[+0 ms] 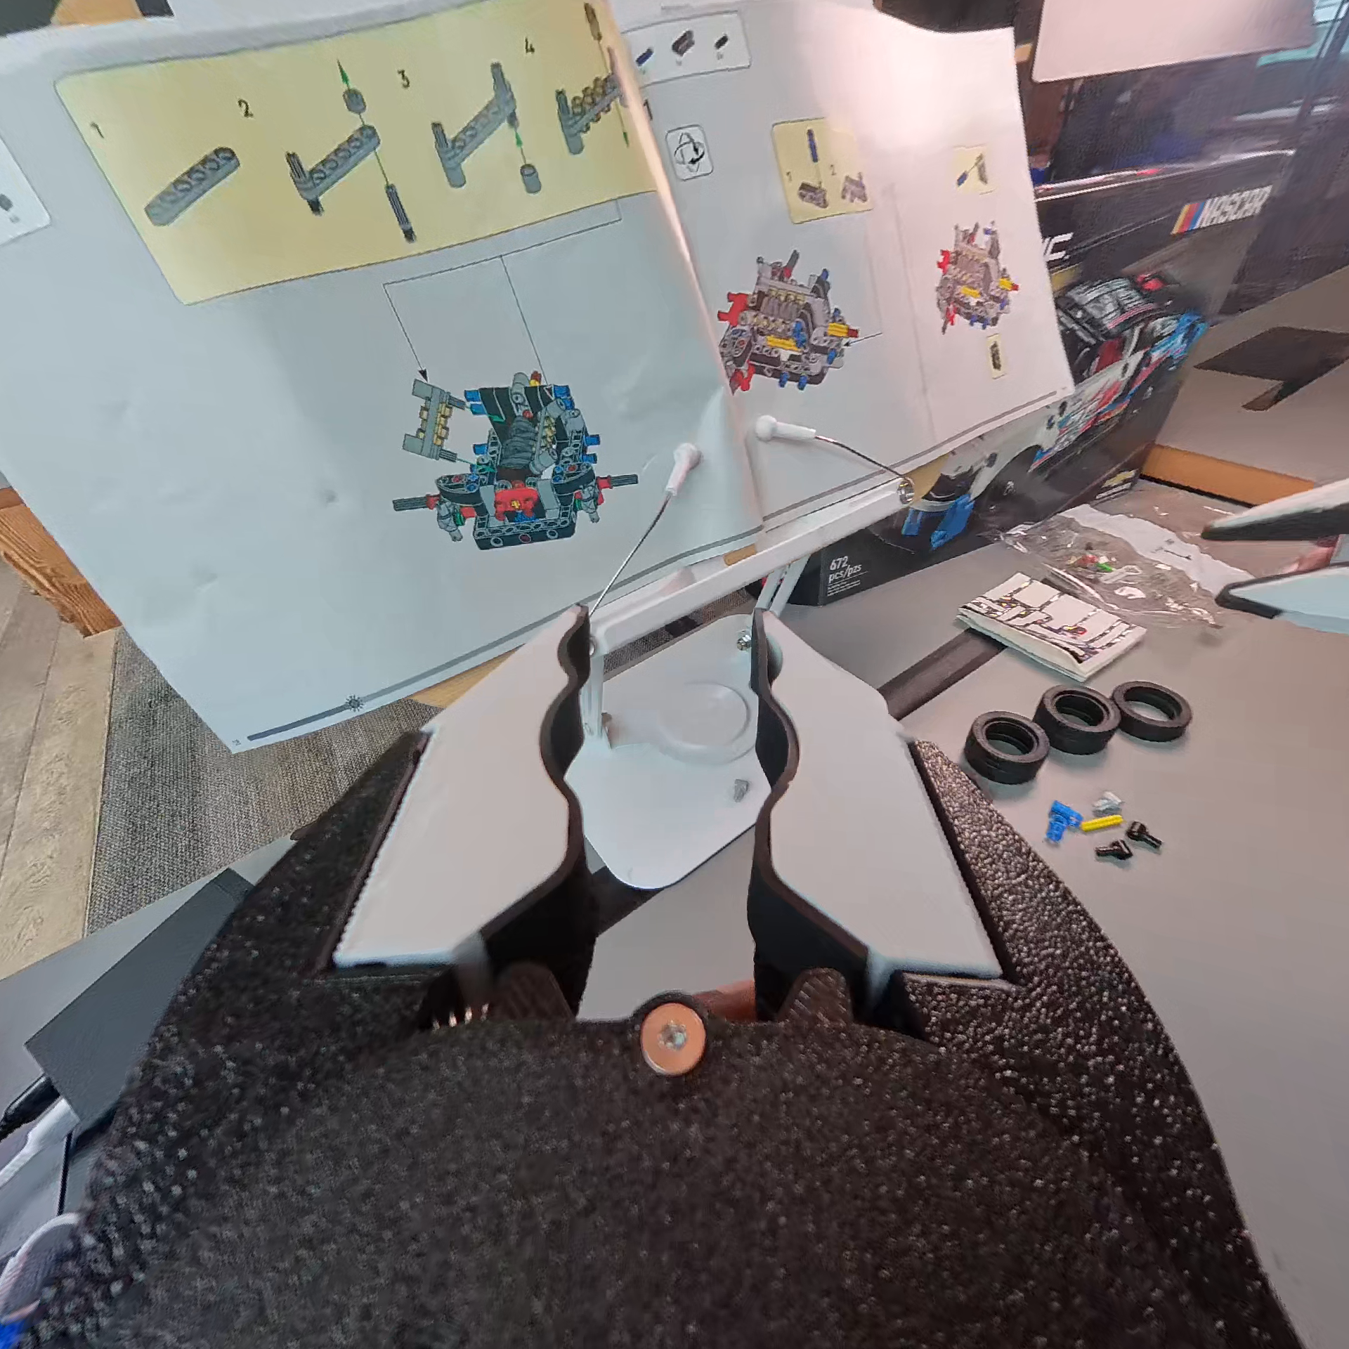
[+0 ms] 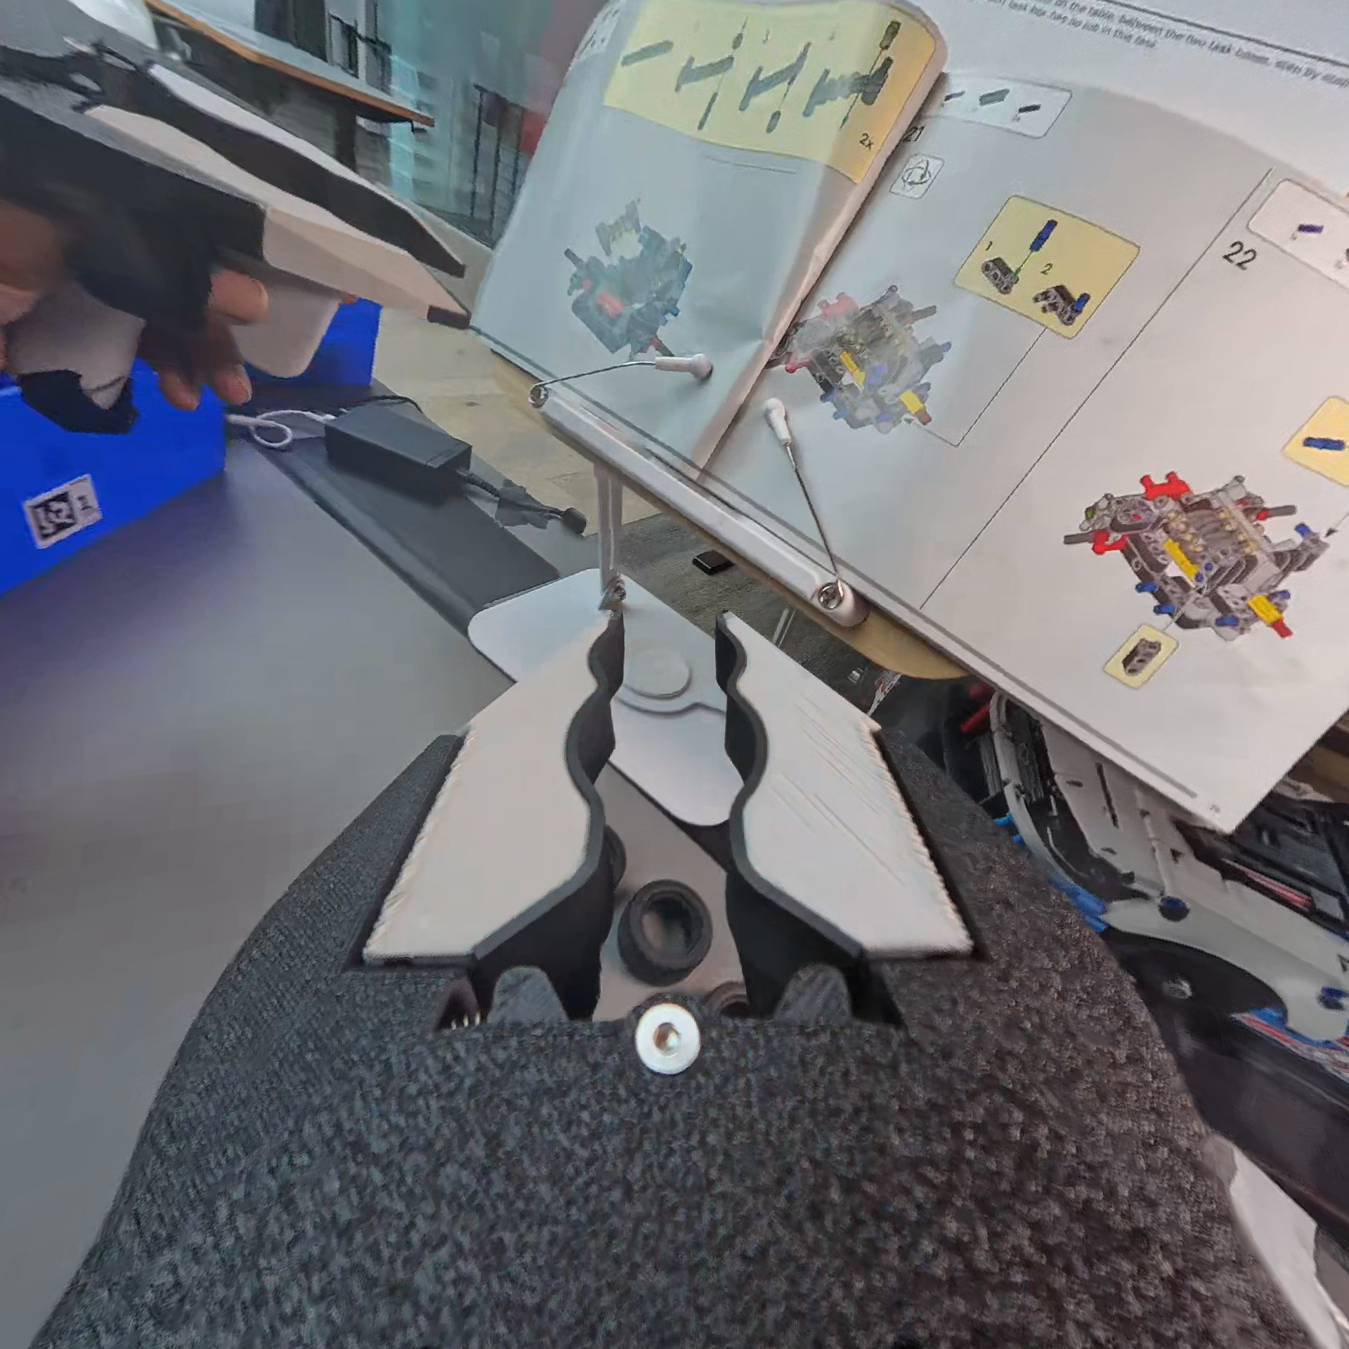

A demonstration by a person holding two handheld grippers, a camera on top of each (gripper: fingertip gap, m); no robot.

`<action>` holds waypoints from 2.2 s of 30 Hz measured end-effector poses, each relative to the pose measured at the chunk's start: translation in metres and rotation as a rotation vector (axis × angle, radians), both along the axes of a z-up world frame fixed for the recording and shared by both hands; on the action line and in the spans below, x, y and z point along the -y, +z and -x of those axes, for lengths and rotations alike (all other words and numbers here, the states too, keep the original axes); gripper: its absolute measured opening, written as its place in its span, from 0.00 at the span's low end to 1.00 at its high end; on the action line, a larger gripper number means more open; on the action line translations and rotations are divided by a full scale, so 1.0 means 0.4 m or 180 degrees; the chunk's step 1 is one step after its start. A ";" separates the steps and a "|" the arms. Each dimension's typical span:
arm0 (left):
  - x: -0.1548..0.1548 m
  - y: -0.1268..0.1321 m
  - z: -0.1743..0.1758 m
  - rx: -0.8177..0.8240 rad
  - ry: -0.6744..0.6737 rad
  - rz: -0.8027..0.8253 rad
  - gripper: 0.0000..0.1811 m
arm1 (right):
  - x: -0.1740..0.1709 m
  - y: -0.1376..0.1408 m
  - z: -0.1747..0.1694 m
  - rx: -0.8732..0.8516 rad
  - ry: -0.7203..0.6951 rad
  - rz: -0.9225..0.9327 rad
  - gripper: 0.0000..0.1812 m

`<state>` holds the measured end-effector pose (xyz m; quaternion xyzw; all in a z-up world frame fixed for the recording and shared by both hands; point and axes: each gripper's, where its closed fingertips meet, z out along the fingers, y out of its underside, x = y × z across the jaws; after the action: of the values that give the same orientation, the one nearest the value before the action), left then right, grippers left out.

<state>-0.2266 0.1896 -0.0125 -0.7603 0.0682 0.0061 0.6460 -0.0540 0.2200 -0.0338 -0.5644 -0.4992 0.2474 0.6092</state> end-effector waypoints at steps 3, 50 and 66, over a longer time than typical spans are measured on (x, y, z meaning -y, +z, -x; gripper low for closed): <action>-0.074 -0.039 0.032 -0.0140 0.0121 0.0183 0.23 | -0.111 0.011 0.087 0.0164 -0.0259 -0.0160 0.18; -0.169 -0.091 0.036 -0.0483 0.0123 0.0371 0.12 | -0.322 -0.088 0.016 -0.1345 -0.0467 0.2740 0.12; -0.132 -0.077 0.125 0.1489 0.0303 0.0066 0.01 | -0.145 0.117 0.346 0.0333 -0.0444 -0.0524 0.27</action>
<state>-0.2767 0.2423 -0.0434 -0.7500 -0.1191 -0.1405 0.6353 -0.1926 0.2779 0.0129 -0.5580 -0.5084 0.1327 0.6423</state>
